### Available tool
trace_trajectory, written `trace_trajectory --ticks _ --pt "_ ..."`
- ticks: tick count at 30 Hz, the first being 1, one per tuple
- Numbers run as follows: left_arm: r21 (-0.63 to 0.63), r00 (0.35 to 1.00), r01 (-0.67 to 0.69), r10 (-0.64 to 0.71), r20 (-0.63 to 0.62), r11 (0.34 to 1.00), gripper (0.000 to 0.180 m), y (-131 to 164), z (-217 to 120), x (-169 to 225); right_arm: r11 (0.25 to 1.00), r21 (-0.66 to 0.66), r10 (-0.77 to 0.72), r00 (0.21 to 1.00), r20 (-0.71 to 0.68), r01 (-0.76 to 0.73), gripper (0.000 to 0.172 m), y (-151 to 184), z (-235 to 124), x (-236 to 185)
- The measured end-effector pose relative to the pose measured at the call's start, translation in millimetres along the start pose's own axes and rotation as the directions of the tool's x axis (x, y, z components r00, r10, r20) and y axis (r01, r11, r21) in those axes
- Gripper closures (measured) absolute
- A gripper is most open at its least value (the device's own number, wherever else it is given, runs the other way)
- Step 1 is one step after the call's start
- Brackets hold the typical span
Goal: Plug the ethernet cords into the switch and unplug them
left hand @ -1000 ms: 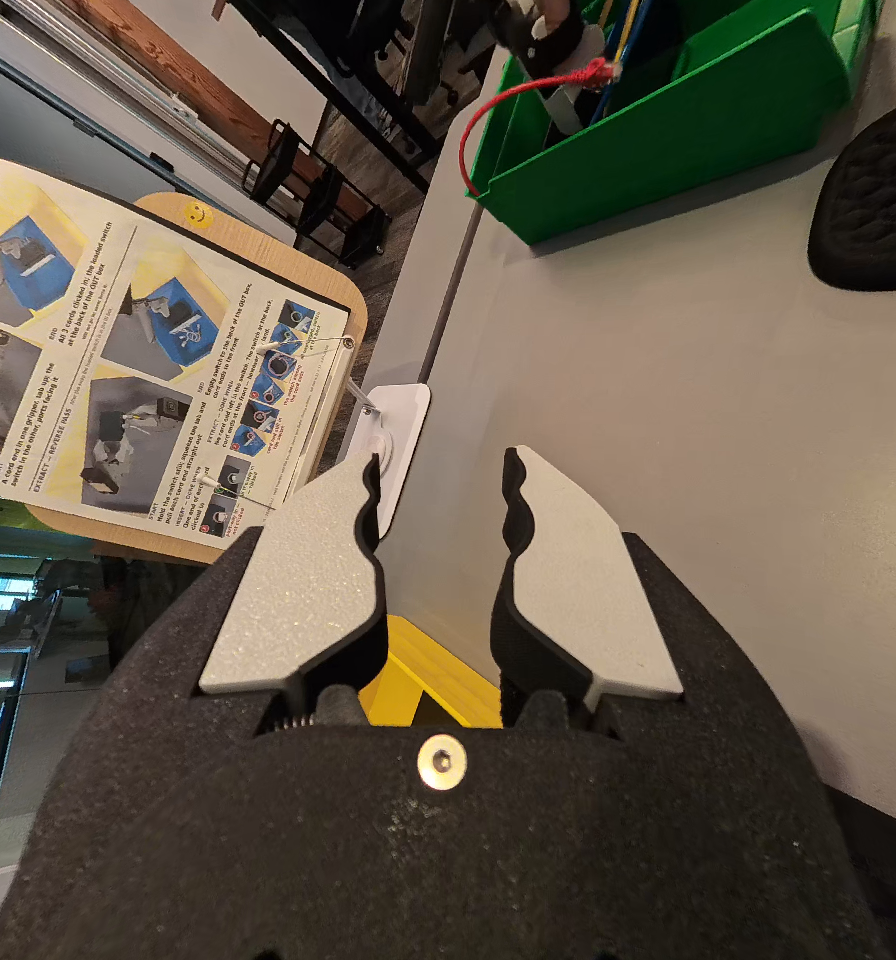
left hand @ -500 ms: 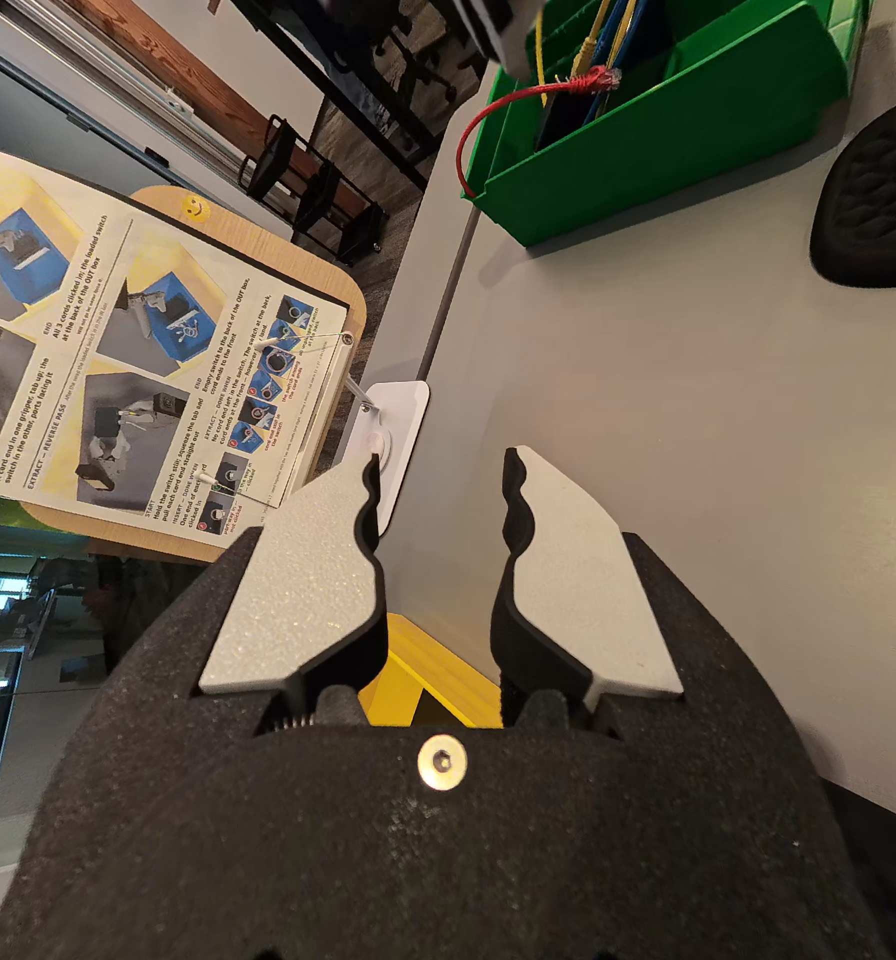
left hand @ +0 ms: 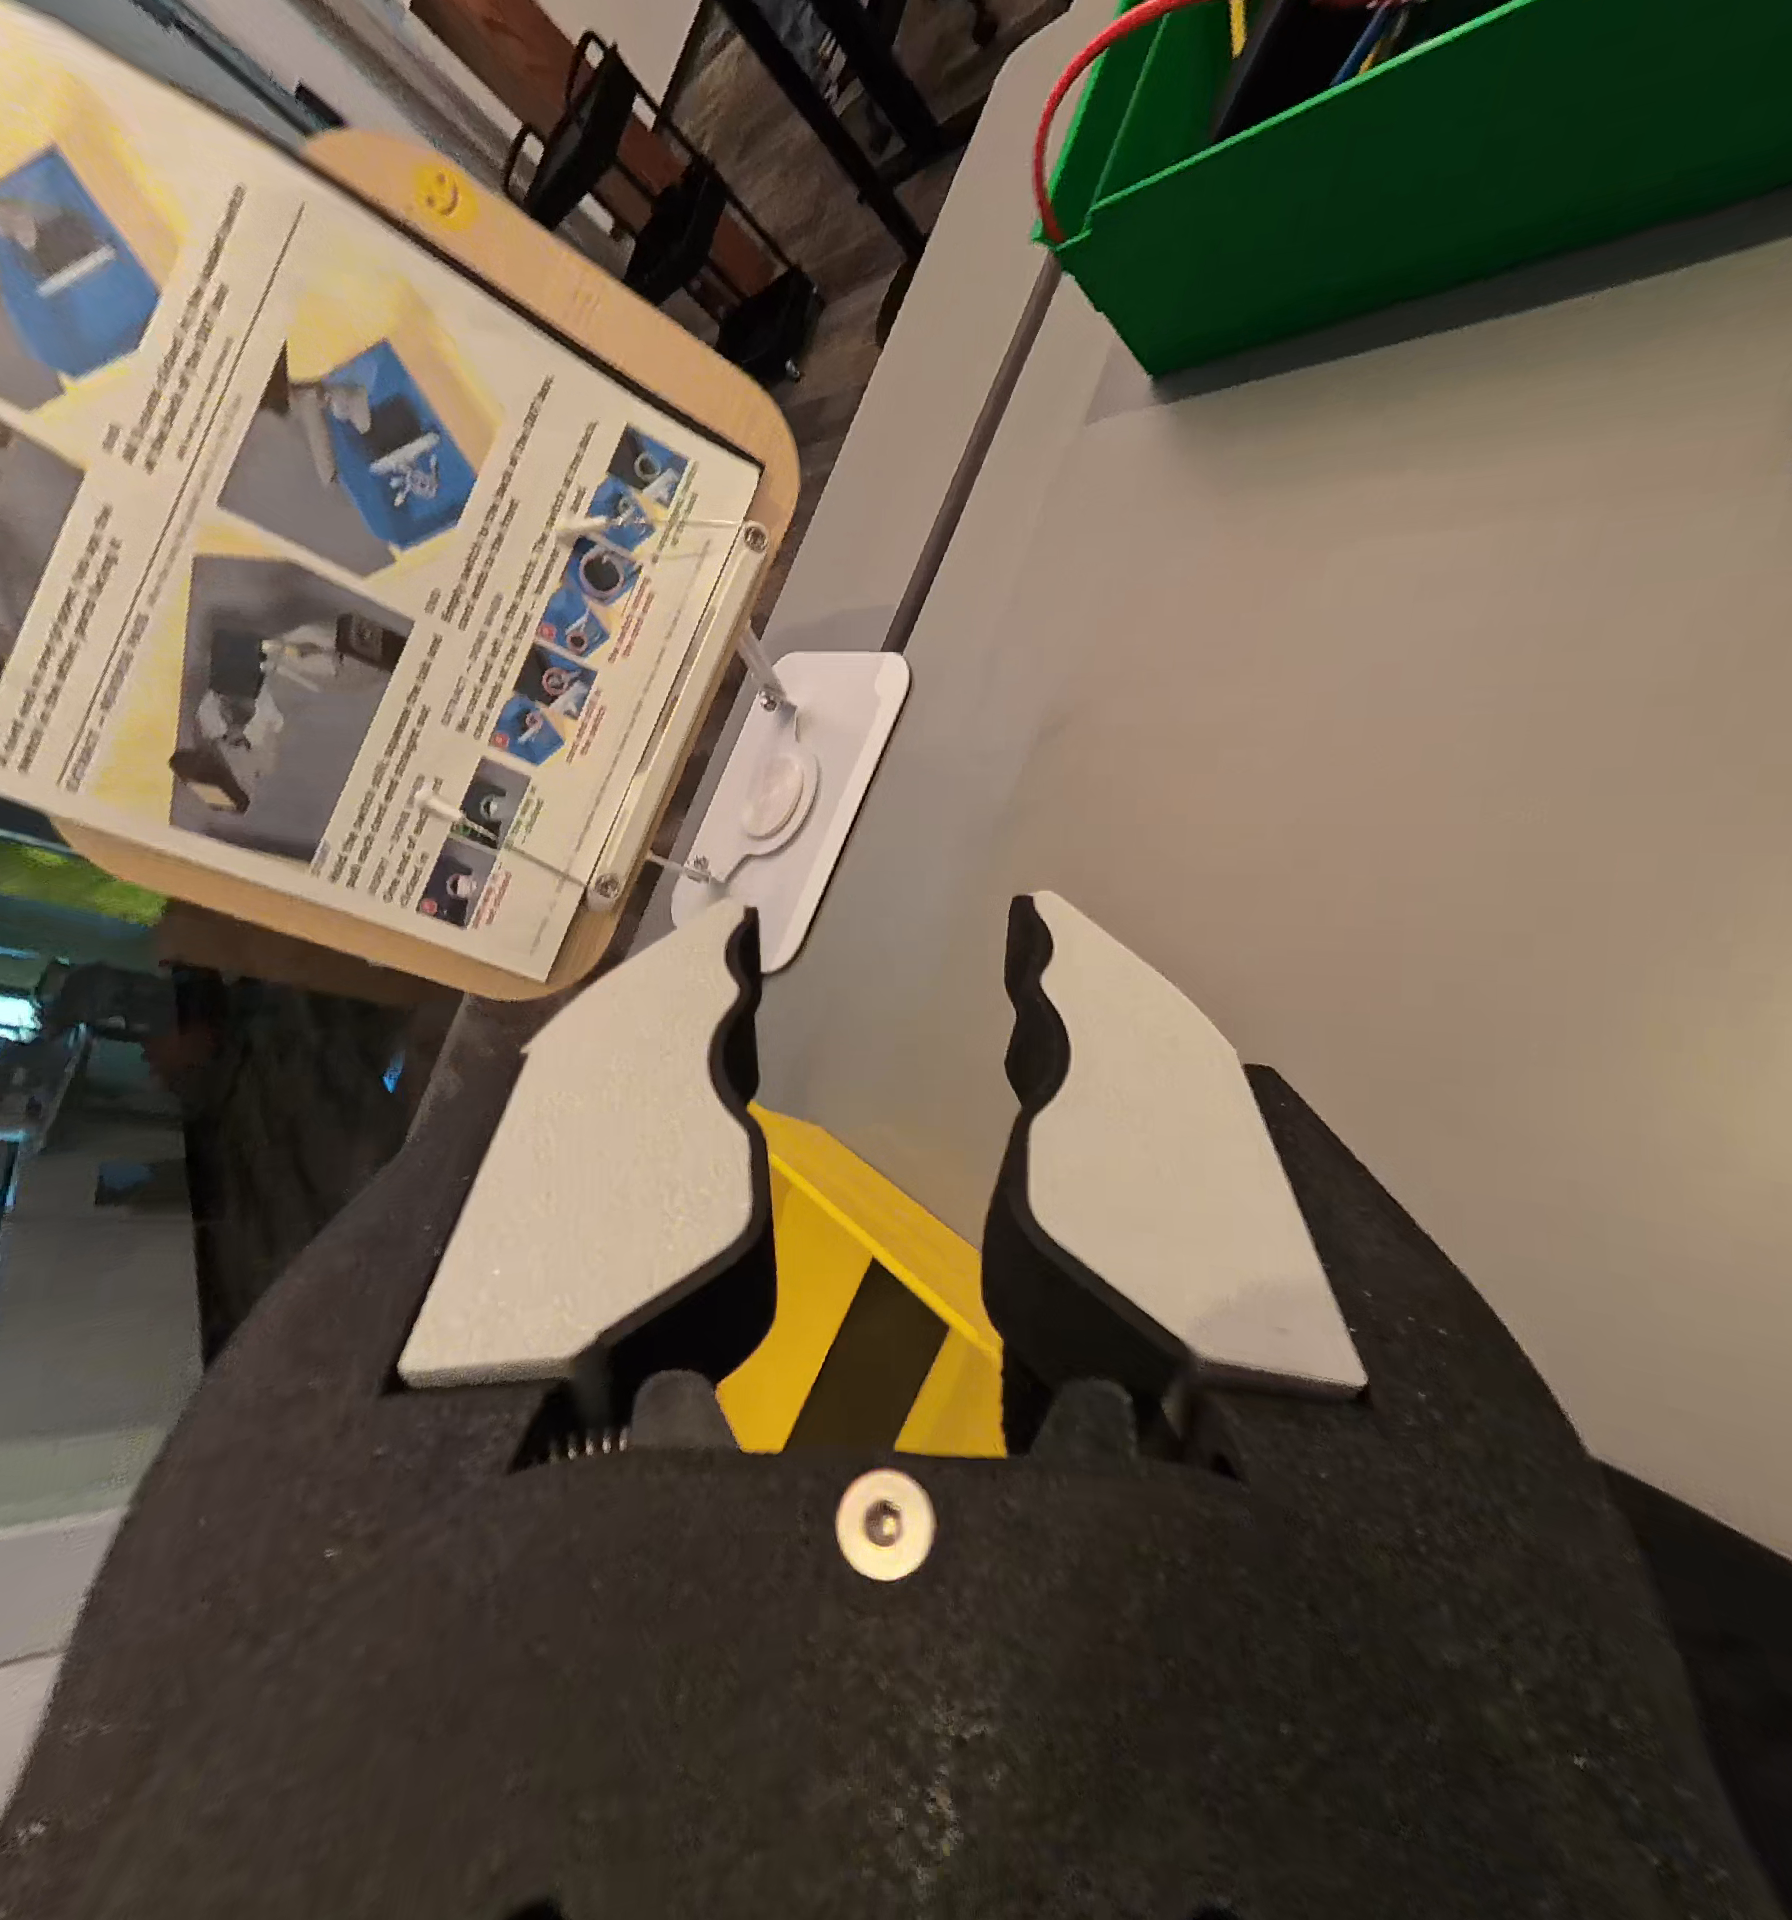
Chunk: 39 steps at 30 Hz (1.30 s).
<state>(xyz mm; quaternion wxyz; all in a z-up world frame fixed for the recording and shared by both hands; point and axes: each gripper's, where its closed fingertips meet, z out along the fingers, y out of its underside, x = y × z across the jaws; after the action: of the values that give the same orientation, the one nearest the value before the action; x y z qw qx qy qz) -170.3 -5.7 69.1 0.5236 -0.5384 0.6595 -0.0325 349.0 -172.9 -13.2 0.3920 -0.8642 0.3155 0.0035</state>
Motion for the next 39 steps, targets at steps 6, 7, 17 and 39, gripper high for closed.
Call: trace_trajectory --ticks 6,7,17,39 --pt "-0.05 0.992 0.105 -0.101 0.07 0.993 0.133 24.6 -14.7 -30.2 0.983 -0.158 -0.096 0.995 0.007 0.096 0.139 14.8 42.5 14.6" --pt "-0.056 0.989 0.129 -0.124 0.086 0.99 0.132 29.7 -18.2 -35.9 0.974 -0.192 -0.11 0.993 0.046 0.117 0.139 19.5 51.7 8.2" --pt "-0.176 0.905 0.395 -0.349 0.244 0.902 0.129 109.1 -62.3 -85.7 0.898 -0.407 -0.135 0.985 0.11 0.169 0.165 47.6 87.4 -5.8" --pt "-0.583 0.414 0.805 -0.807 0.421 0.11 0.14 344.8 -75.7 -47.5 0.641 -0.647 -0.345 0.908 0.24 0.414 0.165 99.0 96.3 -154.7"
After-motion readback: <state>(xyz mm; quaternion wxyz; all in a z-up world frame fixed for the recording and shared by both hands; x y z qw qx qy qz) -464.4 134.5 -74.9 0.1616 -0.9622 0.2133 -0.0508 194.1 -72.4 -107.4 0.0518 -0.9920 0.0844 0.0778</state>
